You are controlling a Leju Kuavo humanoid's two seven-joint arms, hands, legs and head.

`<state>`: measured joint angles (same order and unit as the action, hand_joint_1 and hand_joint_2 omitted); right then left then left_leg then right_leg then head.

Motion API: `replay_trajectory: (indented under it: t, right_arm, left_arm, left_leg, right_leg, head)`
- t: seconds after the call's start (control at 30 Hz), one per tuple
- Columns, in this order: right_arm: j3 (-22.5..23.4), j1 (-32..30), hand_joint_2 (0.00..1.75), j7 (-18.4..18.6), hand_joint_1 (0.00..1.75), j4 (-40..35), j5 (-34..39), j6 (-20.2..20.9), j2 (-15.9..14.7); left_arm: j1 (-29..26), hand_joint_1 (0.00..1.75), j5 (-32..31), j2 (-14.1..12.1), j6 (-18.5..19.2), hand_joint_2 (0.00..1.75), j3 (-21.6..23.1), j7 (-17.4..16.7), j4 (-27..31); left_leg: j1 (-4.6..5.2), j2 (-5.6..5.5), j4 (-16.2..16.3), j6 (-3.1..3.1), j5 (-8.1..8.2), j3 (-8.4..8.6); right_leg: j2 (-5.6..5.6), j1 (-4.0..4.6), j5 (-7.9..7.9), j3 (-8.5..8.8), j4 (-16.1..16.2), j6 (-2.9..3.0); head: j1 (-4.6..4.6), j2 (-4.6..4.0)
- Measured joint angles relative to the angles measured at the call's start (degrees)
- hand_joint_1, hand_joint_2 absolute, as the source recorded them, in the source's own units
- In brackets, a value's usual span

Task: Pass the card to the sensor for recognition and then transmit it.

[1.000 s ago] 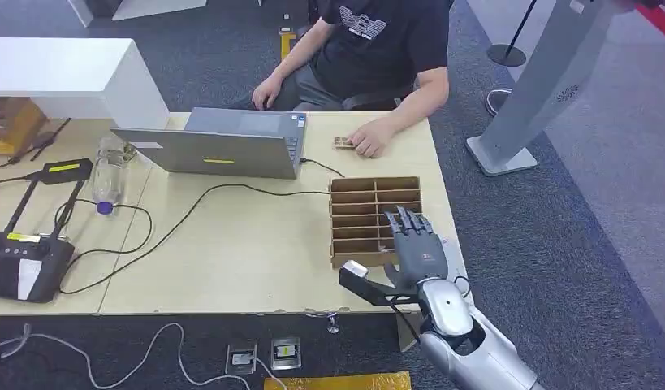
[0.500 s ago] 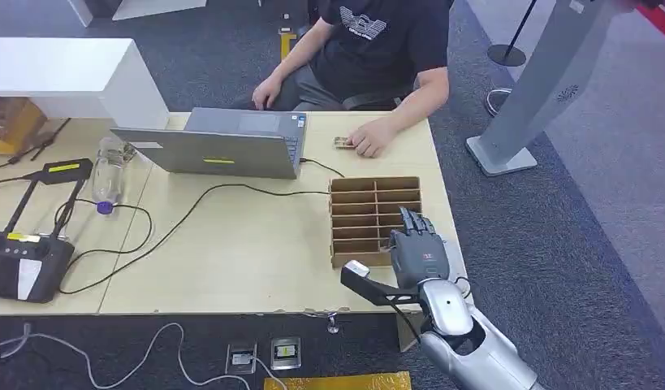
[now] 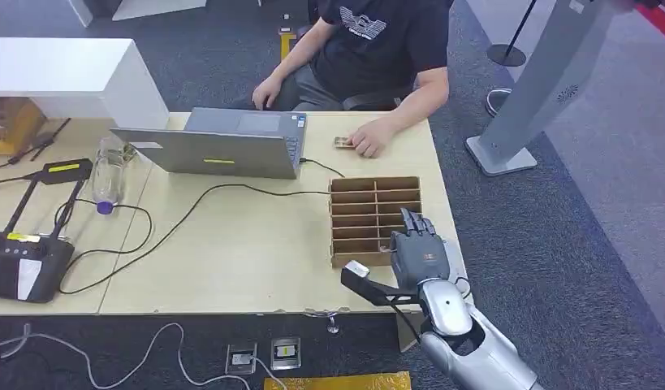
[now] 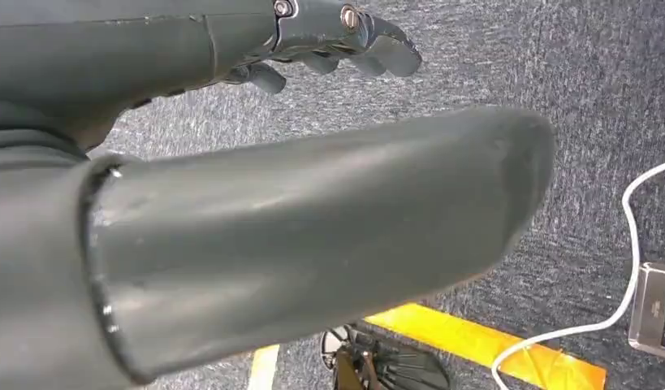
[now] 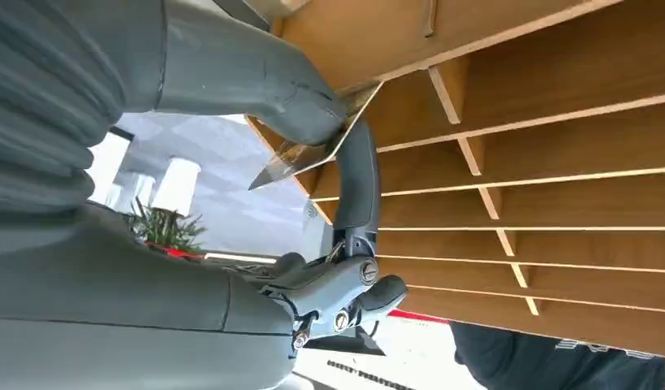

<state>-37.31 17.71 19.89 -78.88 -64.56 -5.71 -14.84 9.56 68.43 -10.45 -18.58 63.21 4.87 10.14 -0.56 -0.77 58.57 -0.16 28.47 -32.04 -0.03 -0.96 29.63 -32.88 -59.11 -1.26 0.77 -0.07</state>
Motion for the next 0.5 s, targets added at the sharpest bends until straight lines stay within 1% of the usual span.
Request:
replay_trajectory:
  t: [0.33, 0.5]
  right_arm:
    - [0.74, -0.03, 1.75, -0.04, 1.75, -0.02, -0.55, 1.31, 0.00]
    - [0.92, -0.19, 1.75, -0.04, 1.75, -0.02, -0.59, 1.29, 0.00]
  left_arm:
    - [-0.01, 0.00, 0.00, -0.13, -0.04, 0.00, 0.00, 0.00, 0.00]
    - [-0.01, 0.00, 0.00, -0.13, -0.26, 0.00, 0.00, 0.00, -0.02]
  left_leg:
    - [0.00, 0.00, 0.00, 0.00, 0.00, 0.00]
    - [0.00, 0.00, 0.00, 0.00, 0.00, 0.01]
  right_leg:
    - [0.00, 0.00, 0.00, 0.01, 0.00, 0.00]
    - [-0.01, 0.00, 0.00, 0.01, 0.01, 0.00]
  head:
    - [0.00, 0.00]
    - [0.00, 0.00]
